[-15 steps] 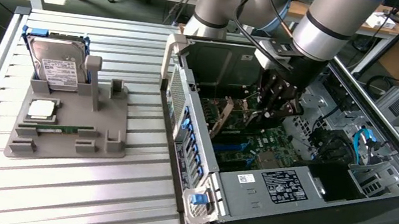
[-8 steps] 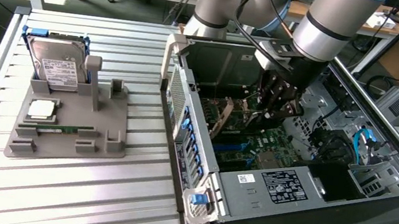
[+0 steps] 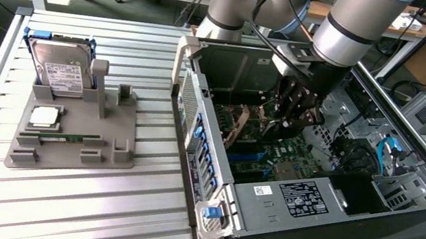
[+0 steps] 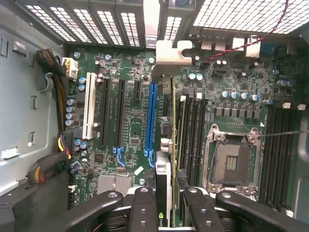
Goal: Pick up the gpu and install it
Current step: 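Insert the gpu into the slot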
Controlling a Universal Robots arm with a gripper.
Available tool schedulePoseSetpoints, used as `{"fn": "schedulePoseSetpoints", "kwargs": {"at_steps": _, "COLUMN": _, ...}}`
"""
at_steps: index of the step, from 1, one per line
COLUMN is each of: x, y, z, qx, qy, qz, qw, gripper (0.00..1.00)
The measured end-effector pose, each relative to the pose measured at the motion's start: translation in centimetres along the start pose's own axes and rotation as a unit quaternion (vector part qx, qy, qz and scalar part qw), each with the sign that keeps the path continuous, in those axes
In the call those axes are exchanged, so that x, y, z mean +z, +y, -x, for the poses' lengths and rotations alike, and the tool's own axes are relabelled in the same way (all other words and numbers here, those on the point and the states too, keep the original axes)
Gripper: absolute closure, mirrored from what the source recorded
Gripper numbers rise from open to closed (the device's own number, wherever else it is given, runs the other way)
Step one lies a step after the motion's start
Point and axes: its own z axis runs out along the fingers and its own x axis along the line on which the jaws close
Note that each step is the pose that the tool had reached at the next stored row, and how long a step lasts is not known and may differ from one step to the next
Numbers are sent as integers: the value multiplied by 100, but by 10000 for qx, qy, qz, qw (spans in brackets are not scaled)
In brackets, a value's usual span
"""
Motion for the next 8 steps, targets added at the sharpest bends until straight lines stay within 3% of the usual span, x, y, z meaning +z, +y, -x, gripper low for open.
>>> {"fn": "schedulePoseSetpoints", "kwargs": {"at_steps": 8, "x": 3, "y": 5, "z": -16, "qx": 0, "qy": 0, "qz": 0, "qw": 10000, "gripper": 73}}
